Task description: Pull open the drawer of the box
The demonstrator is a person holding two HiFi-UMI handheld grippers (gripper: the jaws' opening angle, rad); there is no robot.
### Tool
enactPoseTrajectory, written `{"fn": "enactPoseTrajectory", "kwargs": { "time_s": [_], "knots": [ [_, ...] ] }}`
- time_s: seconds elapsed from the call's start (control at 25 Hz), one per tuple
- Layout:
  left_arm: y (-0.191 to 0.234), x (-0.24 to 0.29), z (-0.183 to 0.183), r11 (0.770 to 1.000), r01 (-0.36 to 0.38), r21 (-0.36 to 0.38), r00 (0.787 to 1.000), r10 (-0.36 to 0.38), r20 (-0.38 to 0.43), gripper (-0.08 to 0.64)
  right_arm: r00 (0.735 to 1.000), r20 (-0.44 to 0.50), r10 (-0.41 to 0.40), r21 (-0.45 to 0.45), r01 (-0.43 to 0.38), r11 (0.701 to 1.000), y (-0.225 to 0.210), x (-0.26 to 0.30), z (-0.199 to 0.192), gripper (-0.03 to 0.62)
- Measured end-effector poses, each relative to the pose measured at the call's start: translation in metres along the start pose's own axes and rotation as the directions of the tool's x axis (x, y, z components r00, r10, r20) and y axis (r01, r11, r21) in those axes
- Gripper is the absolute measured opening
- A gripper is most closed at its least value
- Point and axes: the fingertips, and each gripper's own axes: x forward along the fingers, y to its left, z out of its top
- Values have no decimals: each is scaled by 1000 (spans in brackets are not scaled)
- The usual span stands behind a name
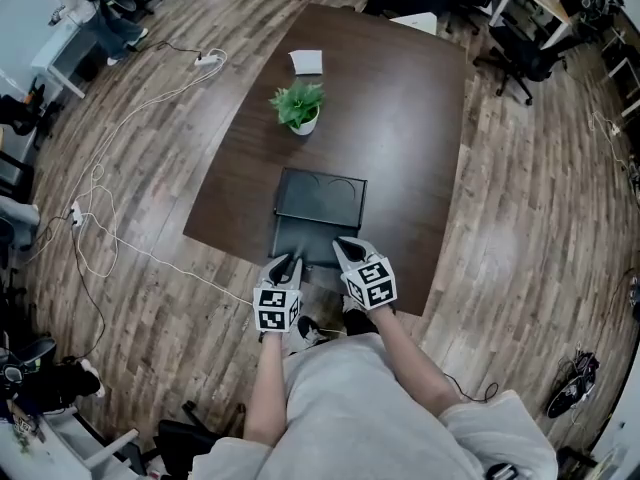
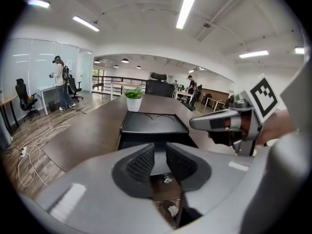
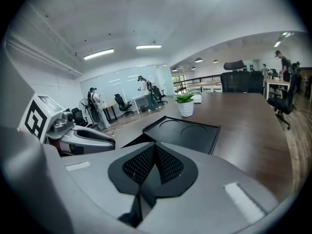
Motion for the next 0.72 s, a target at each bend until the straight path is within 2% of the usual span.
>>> {"fn": "enactPoseTrajectory", "kwargs": {
  "time_s": [0.36,0.72],
  "knots": [
    [-5,-7,-2,999,32,-23,999,-31,27,104,1000,16,-22,-24,22,999,20,-26,-10,-2],
    [-18,-12,-3,998,69,7,997,-69,41,63,999,21,-42,7,41,999,21,-43,-20,-2]
  ]
}}
